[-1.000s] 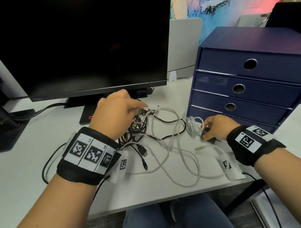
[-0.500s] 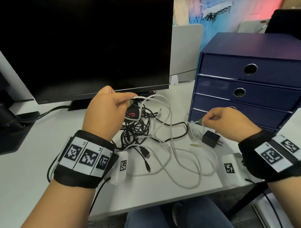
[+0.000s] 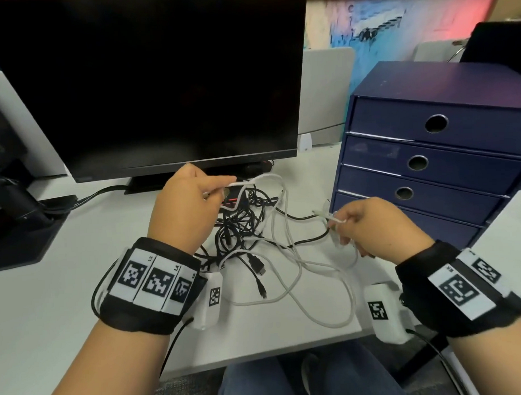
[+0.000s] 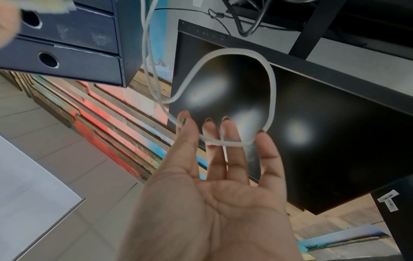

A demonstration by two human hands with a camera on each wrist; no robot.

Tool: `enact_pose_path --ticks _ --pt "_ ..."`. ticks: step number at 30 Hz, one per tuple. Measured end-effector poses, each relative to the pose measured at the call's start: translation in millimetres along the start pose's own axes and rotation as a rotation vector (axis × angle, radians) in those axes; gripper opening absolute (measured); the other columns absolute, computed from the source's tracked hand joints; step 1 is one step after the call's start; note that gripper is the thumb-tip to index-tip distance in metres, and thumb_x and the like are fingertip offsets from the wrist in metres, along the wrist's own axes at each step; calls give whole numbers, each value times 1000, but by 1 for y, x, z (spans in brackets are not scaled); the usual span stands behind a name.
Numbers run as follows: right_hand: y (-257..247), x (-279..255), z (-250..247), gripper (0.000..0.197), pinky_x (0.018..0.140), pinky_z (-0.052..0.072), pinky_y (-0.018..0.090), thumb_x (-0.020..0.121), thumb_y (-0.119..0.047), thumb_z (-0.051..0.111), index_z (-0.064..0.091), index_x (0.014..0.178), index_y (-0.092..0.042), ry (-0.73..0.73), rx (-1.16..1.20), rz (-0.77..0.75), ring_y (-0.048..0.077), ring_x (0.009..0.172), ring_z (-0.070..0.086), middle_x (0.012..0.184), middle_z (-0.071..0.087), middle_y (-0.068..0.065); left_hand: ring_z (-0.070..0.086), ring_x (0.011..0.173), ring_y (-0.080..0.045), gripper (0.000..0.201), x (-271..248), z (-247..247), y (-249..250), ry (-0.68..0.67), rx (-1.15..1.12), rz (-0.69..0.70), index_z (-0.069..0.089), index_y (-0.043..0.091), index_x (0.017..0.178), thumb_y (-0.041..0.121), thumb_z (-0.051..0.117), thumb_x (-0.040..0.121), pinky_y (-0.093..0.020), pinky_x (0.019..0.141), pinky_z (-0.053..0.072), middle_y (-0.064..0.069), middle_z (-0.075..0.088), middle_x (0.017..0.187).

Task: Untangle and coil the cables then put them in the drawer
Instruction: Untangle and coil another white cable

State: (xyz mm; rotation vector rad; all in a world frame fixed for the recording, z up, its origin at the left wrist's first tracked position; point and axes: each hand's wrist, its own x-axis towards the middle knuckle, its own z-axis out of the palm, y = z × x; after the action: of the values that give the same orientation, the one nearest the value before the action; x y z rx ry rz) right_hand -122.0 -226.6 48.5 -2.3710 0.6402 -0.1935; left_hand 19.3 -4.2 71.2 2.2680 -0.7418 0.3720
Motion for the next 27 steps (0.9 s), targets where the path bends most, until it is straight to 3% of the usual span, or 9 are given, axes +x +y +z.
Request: enact_pose_path --ticks 3,7,10,13,14,18,20,22,27 --pt "-15 -4 -4 13 40 38 13 91 -24 60 68 81 -20 128 148 -51 2 32 48 51 62 -5 49 97 -12 46 -3 3 -1 -71 66 -37 63 42 119 7 47 93 -43 100 38 13 47 94" --pt "-30 -11 -4 12 53 52 22 92 -21 59 68 85 -24 197 244 -127 7 43 57 62 66 7 48 104 -12 48 -9 4 3 -62 99 -40 65 41 115 5 46 90 -41 109 25 13 51 101" --pt "-37 -13 -2 21 61 55 19 91 -9 57 69 97 -26 211 248 -206 2 50 62 76 65 2 53 95 -7 44 -13 3 7 -54 -103 -1 69 40 108 7 46 89 -41 101 40 15 54 96" --pt "-43 -15 1 30 68 48 8 91 -6 56 69 105 -30 239 143 -316 -1 67 63 84 61 -10 53 95 4 29 -20 -2 20 -59 -271 86 67 37 113 22 49 96 -11 87 41 17 59 98" --pt "-45 -15 2 32 68 44 4 90 -4 56 71 106 -28 251 114 -354 0 72 62 84 59 -13 53 96 6 26 -22 -4 26 -78 -299 118 67 36 114 28 49 97 -8 83 40 17 60 99" --pt "-58 -22 3 37 76 43 8 89 -2 58 69 114 -28 295 -32 -530 6 79 61 90 63 -12 57 94 3 25 -30 -10 41 -215 -315 183 73 32 102 40 50 94 -13 82 42 11 67 97" --pt "-65 -25 2 40 79 43 8 87 -4 60 64 117 -31 271 -34 -599 4 82 60 91 65 -13 56 95 2 25 -33 -9 45 -267 -260 194 70 33 109 41 54 92 -13 82 42 12 66 100" --pt "-71 -28 1 42 82 42 9 88 -6 60 57 119 -33 233 -1 -642 0 87 58 91 65 -16 55 95 0 29 -35 -7 46 -308 -183 201 65 35 119 38 55 92 -16 83 42 12 66 101" --pt "-79 -23 3 46 85 41 4 87 0 58 56 120 -32 263 22 -726 -4 95 57 96 65 -16 65 74 0 22 -39 -11 44 -335 -321 119 70 28 106 19 54 95 -18 74 49 8 70 79"
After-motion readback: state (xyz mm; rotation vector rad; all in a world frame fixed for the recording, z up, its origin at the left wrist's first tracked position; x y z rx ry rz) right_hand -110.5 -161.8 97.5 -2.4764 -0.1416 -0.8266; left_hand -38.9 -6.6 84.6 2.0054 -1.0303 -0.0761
